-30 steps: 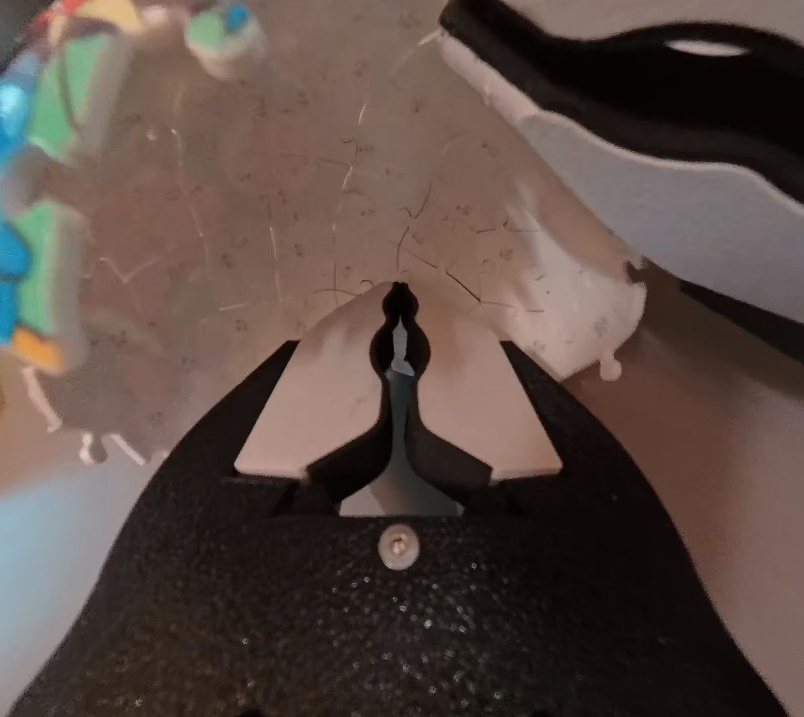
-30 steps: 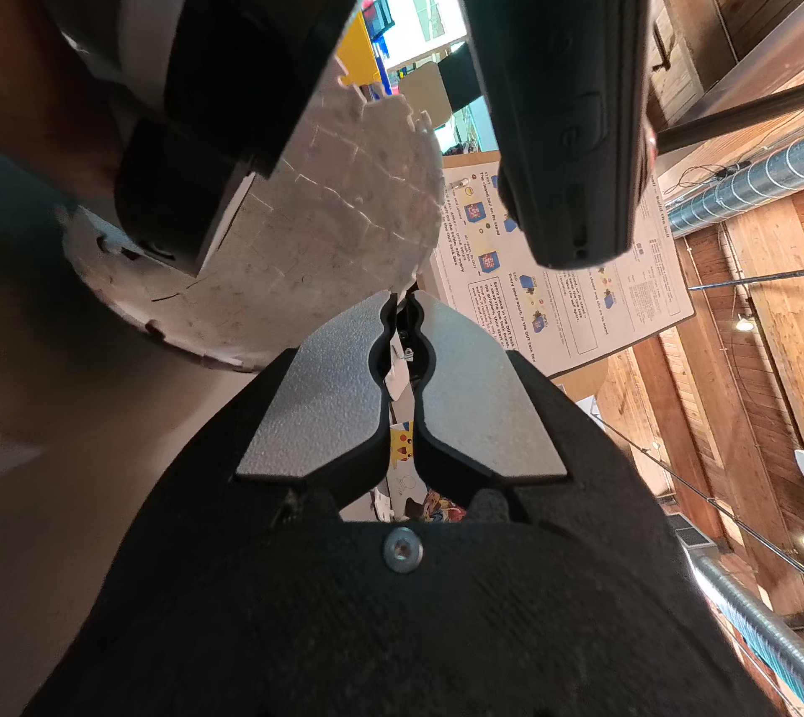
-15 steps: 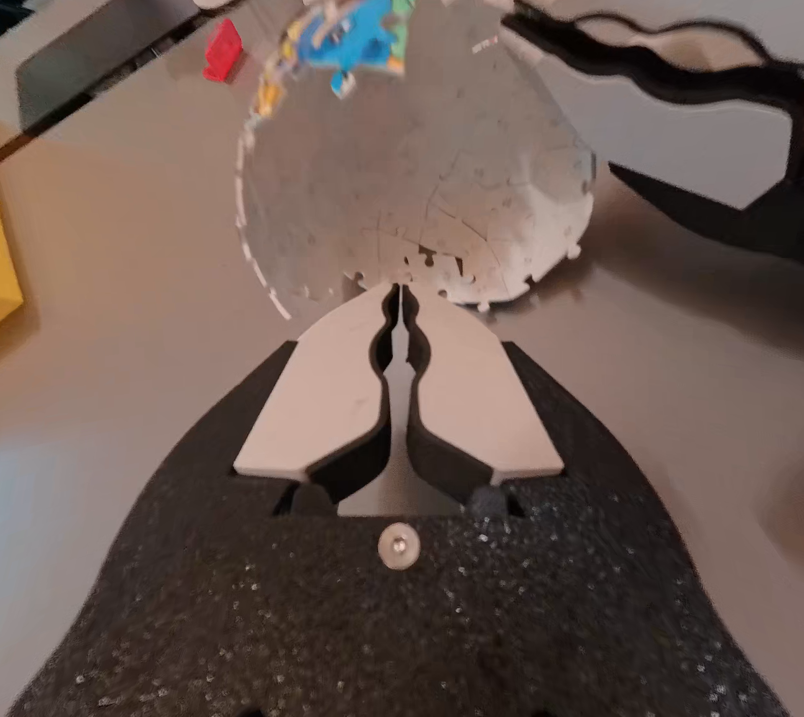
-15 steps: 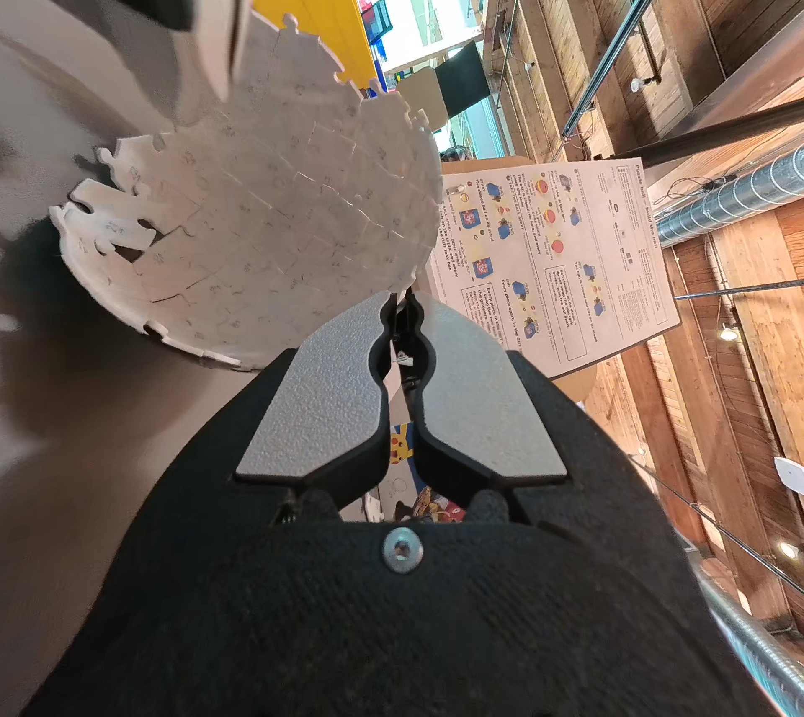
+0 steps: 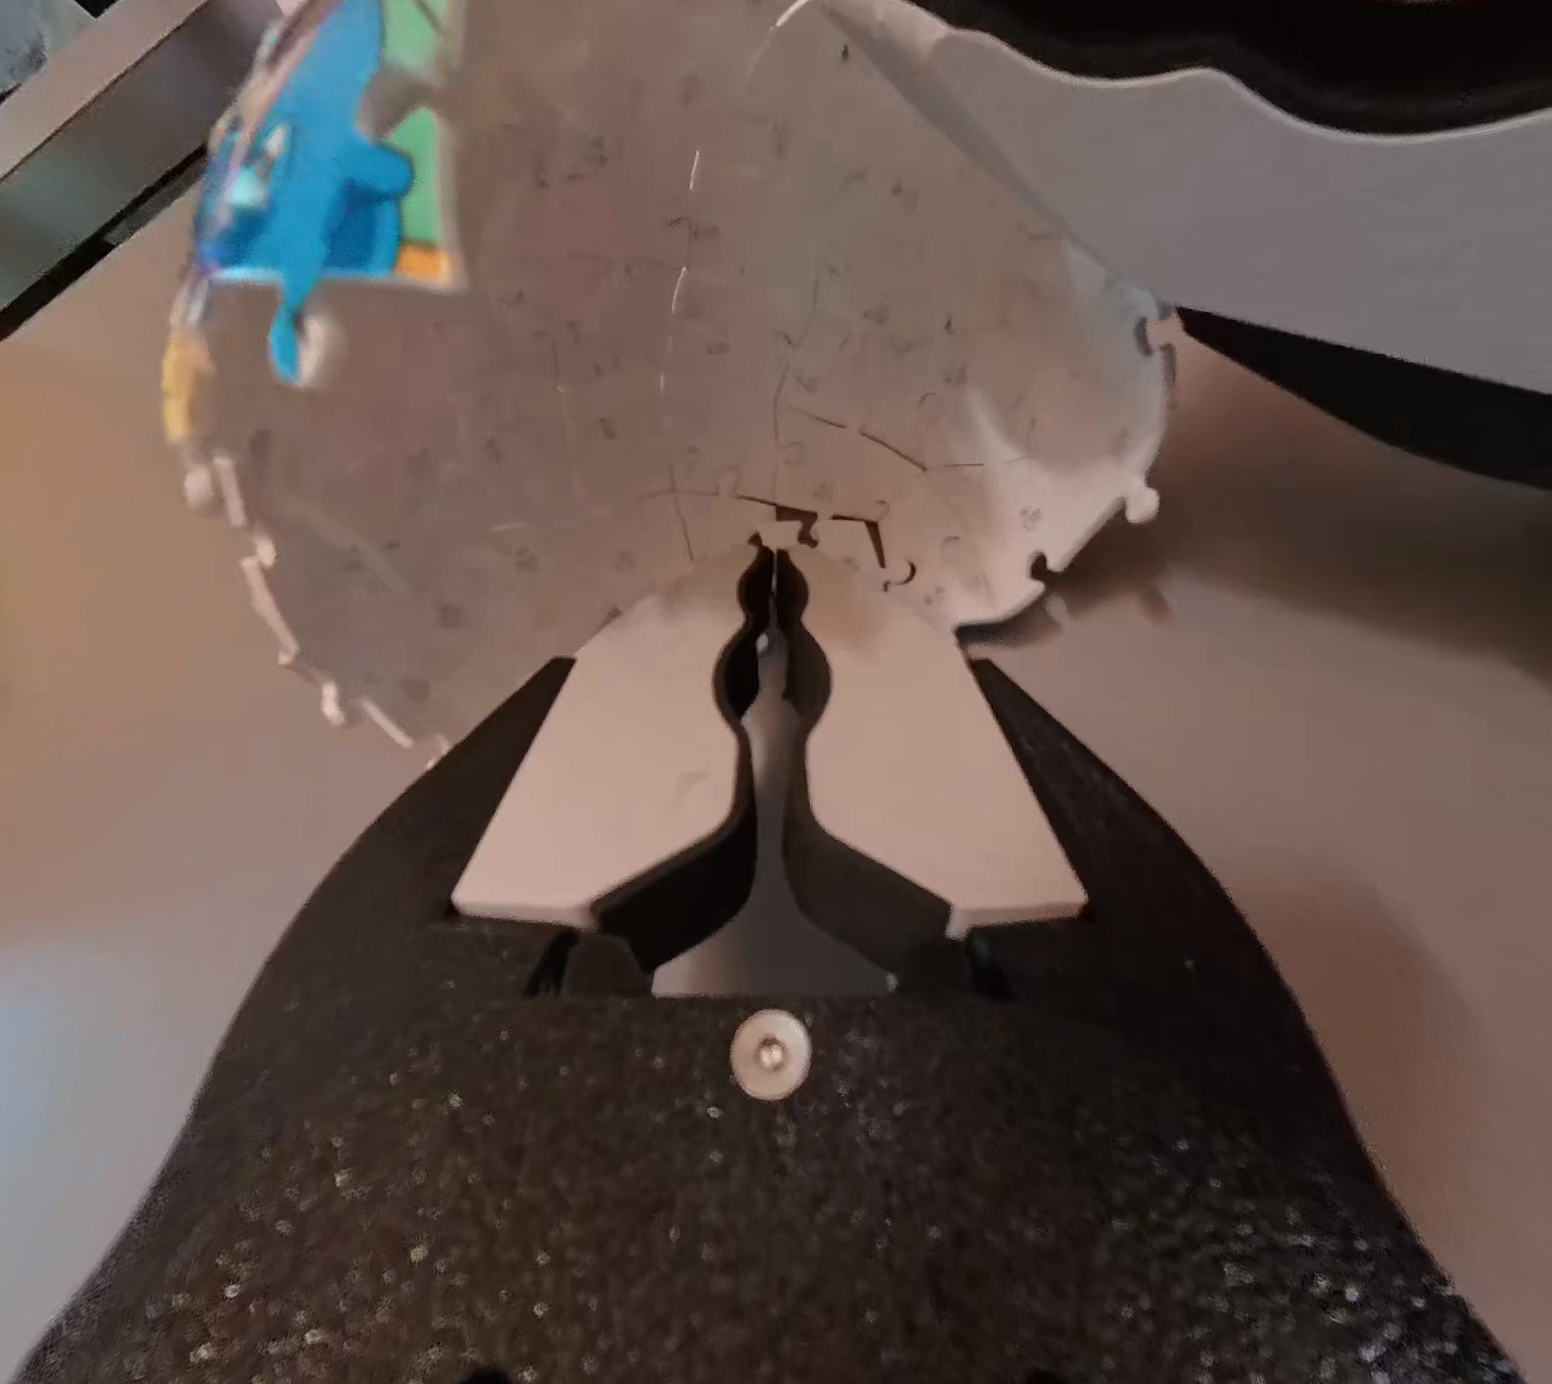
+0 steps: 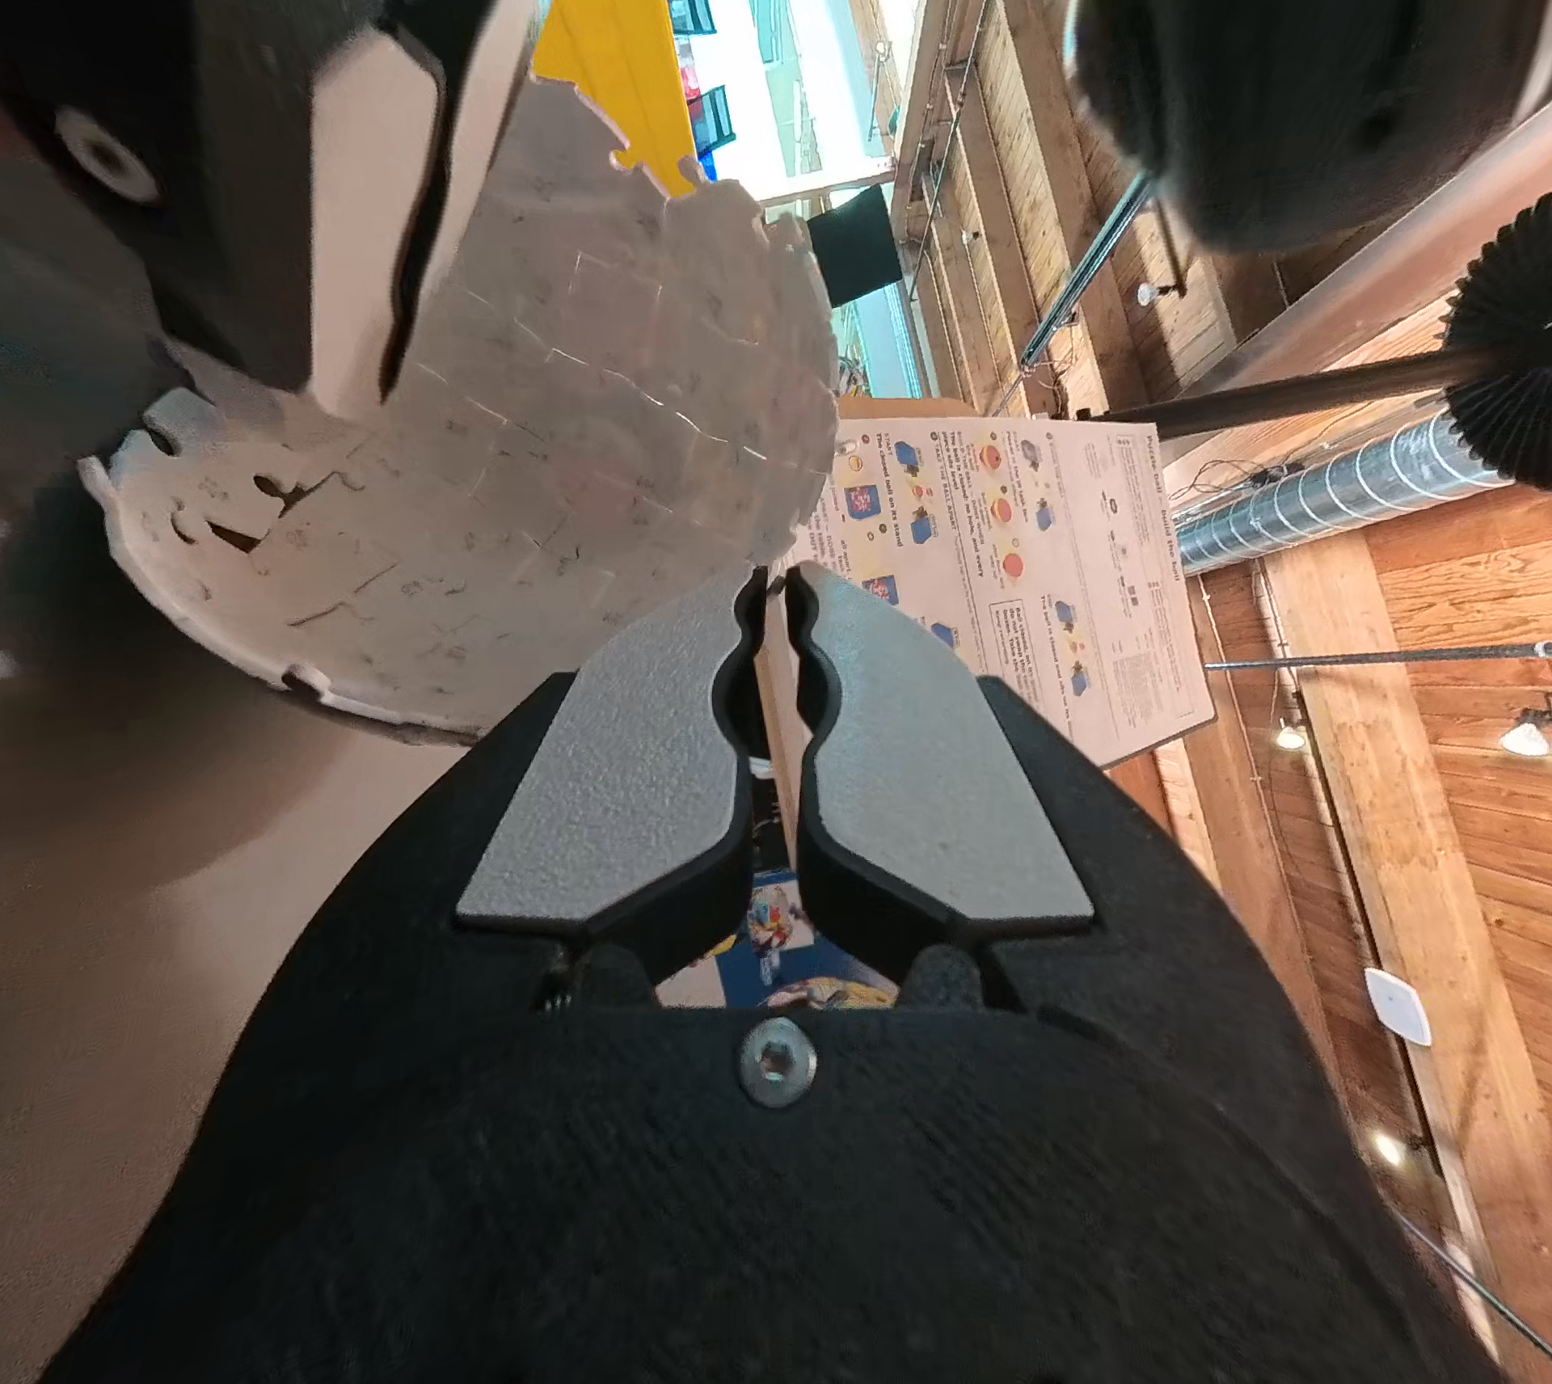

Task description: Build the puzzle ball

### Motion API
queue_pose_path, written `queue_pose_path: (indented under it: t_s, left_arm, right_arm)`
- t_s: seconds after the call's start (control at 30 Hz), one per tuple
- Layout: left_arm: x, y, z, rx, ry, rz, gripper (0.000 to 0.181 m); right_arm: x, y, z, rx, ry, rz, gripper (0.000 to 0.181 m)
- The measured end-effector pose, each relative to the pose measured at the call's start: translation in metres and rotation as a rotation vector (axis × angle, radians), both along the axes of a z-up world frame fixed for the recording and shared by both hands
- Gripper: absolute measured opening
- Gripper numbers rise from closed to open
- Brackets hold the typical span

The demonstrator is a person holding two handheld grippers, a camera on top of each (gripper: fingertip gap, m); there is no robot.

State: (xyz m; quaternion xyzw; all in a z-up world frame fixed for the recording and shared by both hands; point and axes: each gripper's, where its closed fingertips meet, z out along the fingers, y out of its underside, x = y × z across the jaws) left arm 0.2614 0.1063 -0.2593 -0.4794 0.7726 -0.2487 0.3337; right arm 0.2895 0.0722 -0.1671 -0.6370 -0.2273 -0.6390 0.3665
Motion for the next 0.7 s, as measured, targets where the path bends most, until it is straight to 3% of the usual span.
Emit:
queue_pose_path:
  t_s: [0.7]
  left_arm:
    - [0.010,-0.003,-0.015,-0.001,0.100,-0.047,0.000]
  right_arm:
    - [-0.001,0.006,0.001,0.068,0.047,0.044,0.003]
